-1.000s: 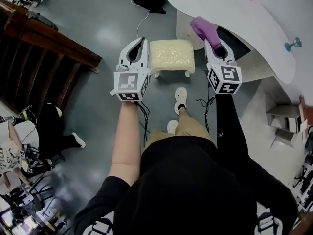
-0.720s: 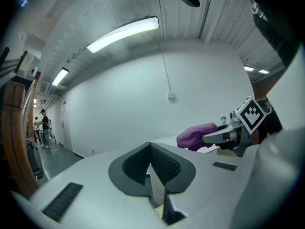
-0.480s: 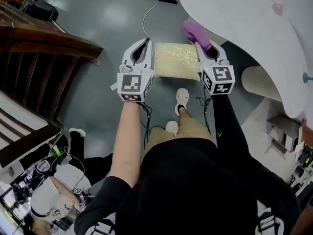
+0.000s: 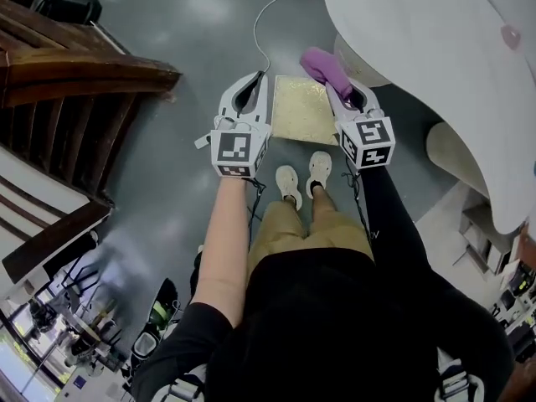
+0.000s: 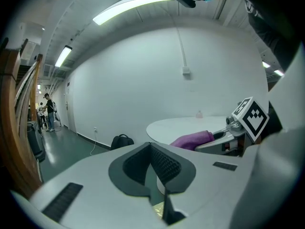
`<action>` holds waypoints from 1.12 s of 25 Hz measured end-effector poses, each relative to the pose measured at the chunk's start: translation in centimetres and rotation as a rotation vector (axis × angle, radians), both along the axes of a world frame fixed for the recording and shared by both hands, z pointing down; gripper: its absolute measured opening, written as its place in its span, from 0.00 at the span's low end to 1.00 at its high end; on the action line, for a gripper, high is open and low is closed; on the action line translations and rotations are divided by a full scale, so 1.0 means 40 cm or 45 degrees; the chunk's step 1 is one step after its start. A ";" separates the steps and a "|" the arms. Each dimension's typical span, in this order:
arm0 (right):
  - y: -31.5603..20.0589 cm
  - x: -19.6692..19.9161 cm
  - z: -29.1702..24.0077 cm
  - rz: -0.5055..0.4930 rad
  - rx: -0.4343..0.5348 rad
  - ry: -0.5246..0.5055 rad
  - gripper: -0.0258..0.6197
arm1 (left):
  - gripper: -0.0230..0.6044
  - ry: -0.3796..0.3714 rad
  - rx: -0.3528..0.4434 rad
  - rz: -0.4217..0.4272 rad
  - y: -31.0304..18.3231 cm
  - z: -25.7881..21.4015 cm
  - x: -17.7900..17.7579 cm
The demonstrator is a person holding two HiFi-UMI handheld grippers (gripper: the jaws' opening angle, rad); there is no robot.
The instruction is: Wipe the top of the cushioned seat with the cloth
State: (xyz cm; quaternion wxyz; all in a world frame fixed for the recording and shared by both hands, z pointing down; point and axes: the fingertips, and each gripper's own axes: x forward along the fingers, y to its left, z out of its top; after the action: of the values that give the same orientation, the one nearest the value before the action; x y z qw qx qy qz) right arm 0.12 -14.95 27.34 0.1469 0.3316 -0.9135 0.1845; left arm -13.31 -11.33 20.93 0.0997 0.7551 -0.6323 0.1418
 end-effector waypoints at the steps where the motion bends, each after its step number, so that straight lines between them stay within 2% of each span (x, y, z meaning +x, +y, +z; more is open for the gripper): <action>1: -0.007 -0.009 0.023 -0.004 -0.018 0.005 0.18 | 0.05 0.005 -0.008 0.004 -0.011 0.018 -0.005; 7: -0.026 -0.040 0.171 0.028 -0.161 0.057 0.17 | 0.05 0.028 -0.052 0.054 -0.061 0.129 -0.033; 12: -0.021 -0.086 0.270 0.027 -0.224 -0.003 0.17 | 0.05 0.052 -0.084 0.099 -0.090 0.233 -0.068; 21: 0.005 -0.193 0.497 0.040 -0.462 0.095 0.17 | 0.05 0.108 -0.177 0.151 -0.099 0.418 -0.135; 26: 0.011 -0.281 0.582 0.010 -0.594 0.002 0.17 | 0.05 0.128 -0.207 0.171 -0.102 0.491 -0.164; 28: 0.018 -0.317 0.617 0.009 -0.632 0.002 0.17 | 0.05 0.136 -0.212 0.172 -0.094 0.511 -0.174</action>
State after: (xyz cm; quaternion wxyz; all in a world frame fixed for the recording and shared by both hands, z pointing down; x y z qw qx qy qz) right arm -12.58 -14.23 52.02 0.2240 0.2886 -0.8389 0.4034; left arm -20.27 -15.10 41.36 0.1861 0.7915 -0.5598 0.1597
